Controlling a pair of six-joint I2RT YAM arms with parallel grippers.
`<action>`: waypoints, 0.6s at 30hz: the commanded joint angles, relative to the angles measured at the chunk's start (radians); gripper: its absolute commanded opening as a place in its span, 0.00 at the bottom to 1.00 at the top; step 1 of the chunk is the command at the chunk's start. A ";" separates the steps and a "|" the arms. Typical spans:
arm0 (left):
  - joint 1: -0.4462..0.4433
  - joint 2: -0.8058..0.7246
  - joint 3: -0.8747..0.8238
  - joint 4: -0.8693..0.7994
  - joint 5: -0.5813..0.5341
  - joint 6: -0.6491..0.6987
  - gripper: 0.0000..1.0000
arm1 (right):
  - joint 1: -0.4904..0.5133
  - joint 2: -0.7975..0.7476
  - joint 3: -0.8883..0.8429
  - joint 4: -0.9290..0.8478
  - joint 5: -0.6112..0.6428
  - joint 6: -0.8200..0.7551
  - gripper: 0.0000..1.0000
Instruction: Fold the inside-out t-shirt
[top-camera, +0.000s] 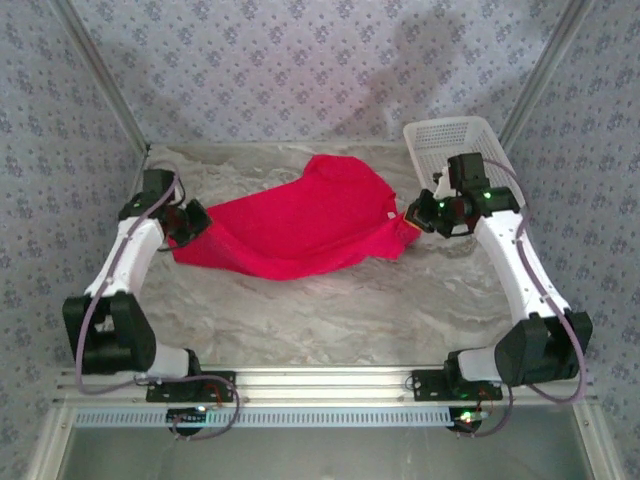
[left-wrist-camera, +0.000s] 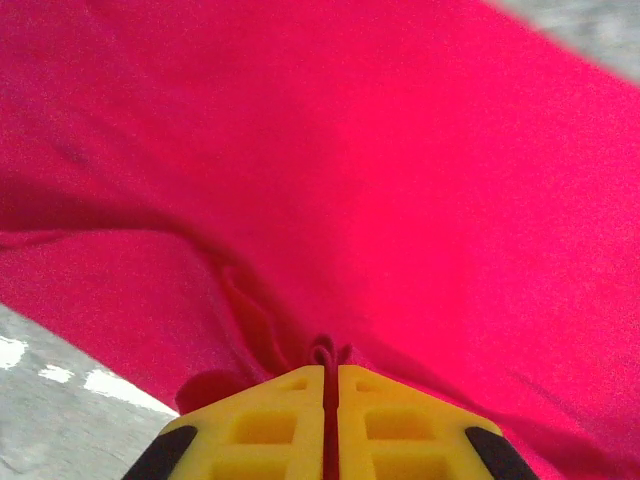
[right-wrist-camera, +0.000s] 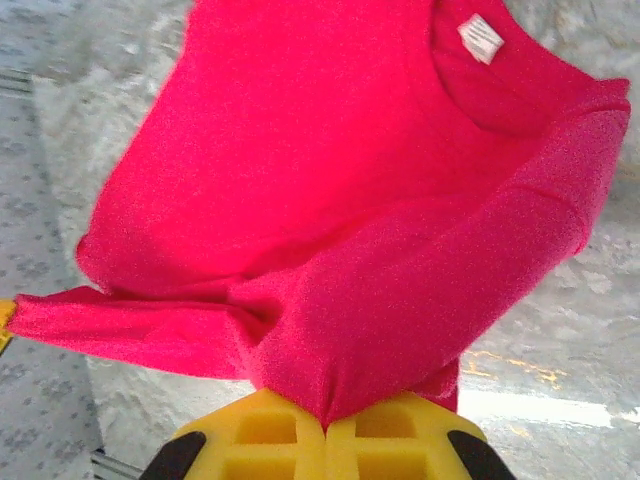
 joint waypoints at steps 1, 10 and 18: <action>0.014 0.047 0.033 0.029 -0.108 0.024 0.09 | -0.008 0.024 -0.022 0.011 0.096 -0.033 0.00; 0.016 0.311 0.254 -0.012 -0.090 0.054 0.36 | -0.011 0.100 -0.011 0.047 0.175 -0.038 0.00; 0.022 0.203 0.170 -0.058 -0.094 0.066 0.55 | 0.014 0.145 0.032 0.055 0.153 -0.039 0.00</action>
